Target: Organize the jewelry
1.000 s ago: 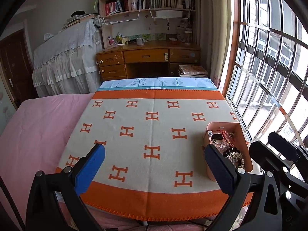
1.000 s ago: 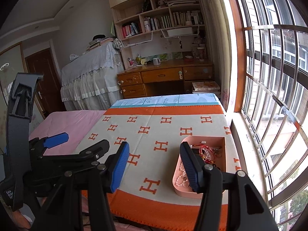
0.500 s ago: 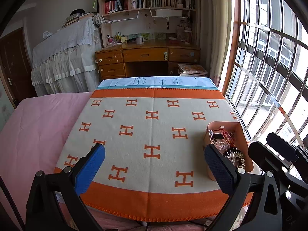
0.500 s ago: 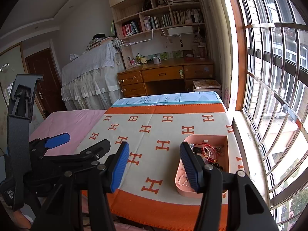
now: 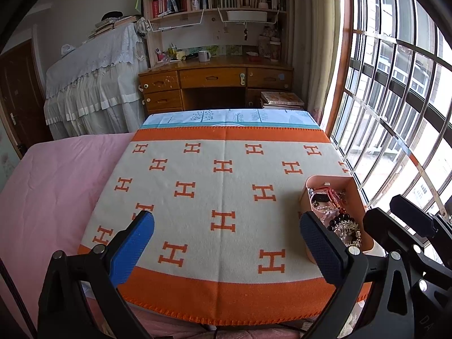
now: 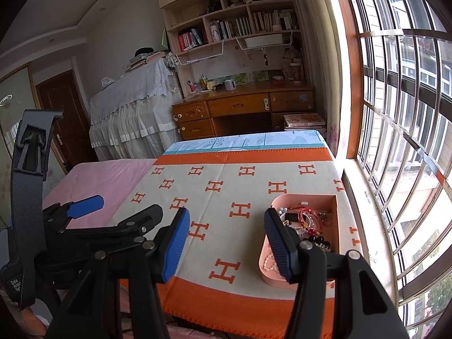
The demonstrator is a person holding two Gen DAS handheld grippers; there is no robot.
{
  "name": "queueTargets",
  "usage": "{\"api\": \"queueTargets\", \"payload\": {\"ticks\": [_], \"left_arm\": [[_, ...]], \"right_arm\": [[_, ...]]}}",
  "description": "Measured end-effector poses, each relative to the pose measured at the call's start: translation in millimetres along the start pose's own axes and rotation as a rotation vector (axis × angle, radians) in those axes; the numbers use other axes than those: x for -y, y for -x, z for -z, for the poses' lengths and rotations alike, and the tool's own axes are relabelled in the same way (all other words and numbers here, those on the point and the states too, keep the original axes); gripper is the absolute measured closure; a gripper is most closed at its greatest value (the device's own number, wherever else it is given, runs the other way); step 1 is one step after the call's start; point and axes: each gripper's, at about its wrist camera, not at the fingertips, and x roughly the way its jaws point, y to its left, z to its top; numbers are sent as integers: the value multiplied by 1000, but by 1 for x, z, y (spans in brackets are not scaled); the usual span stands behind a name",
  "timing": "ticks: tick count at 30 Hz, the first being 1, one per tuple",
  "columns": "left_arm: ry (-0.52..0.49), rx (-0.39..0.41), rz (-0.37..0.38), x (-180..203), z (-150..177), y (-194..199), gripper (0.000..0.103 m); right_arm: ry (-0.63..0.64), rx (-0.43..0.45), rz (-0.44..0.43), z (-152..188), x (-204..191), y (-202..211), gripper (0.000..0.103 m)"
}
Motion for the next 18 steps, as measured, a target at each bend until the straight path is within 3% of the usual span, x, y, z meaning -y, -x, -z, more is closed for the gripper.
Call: {"api": "queueTargets", "payload": {"ticks": [18], "left_arm": [[4, -11, 8, -2, 3, -2, 1]], "right_arm": [[-10, -15, -8, 9, -1, -6, 47]]}}
